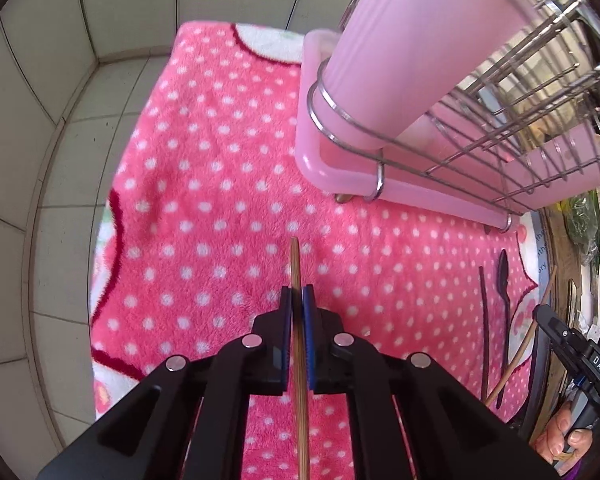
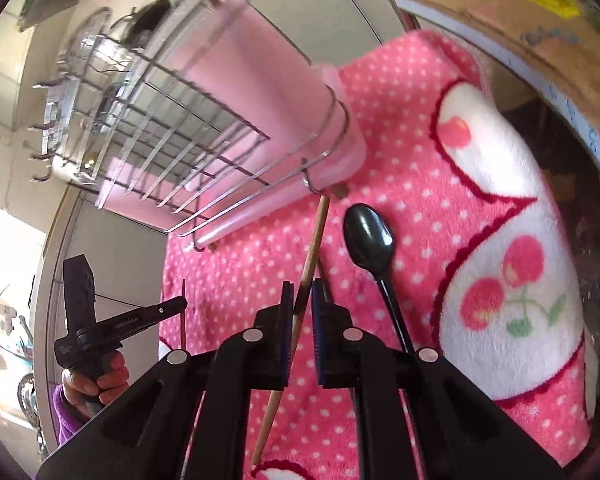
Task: Organize utensils
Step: 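Lift both held chopsticks and carry them over the pink cups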
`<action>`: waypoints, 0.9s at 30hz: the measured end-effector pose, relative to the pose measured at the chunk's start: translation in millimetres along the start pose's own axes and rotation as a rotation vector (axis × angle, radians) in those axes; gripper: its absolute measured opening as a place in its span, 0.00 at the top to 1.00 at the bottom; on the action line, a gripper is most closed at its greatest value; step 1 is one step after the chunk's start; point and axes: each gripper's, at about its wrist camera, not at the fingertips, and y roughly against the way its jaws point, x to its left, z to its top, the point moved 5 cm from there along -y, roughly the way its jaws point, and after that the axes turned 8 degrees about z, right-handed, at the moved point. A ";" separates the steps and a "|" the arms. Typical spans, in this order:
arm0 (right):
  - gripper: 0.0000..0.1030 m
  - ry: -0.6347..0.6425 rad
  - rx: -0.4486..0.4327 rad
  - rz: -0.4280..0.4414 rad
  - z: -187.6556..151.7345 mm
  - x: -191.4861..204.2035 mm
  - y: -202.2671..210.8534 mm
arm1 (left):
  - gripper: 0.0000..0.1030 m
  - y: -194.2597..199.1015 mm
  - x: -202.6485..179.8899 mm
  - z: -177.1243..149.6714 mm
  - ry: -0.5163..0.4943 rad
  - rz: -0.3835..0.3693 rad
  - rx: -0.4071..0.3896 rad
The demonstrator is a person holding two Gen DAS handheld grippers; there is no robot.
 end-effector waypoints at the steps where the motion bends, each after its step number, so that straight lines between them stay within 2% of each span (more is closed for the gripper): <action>1: 0.91 0.019 -0.016 0.008 -0.7 5.1 4.9 | 0.95 6.7 0.1 -0.8 0.001 -0.011 -0.020; 4: 0.92 0.057 -0.048 0.031 -0.9 16.3 16.9 | 0.96 27.8 0.3 -3.9 0.005 -0.053 -0.082; 10: 0.93 0.142 -0.101 0.060 -0.9 37.9 44.8 | 0.96 78.9 -6.5 -12.1 -0.015 -0.097 -0.267; 17: 0.94 0.221 -0.144 0.077 -5.8 64.3 58.8 | 0.96 138.3 -17.1 -25.8 -0.025 -0.154 -0.470; 27: 0.94 0.339 -0.221 0.054 1.7 97.8 90.0 | 0.96 209.8 -19.2 -27.2 -0.001 -0.214 -0.678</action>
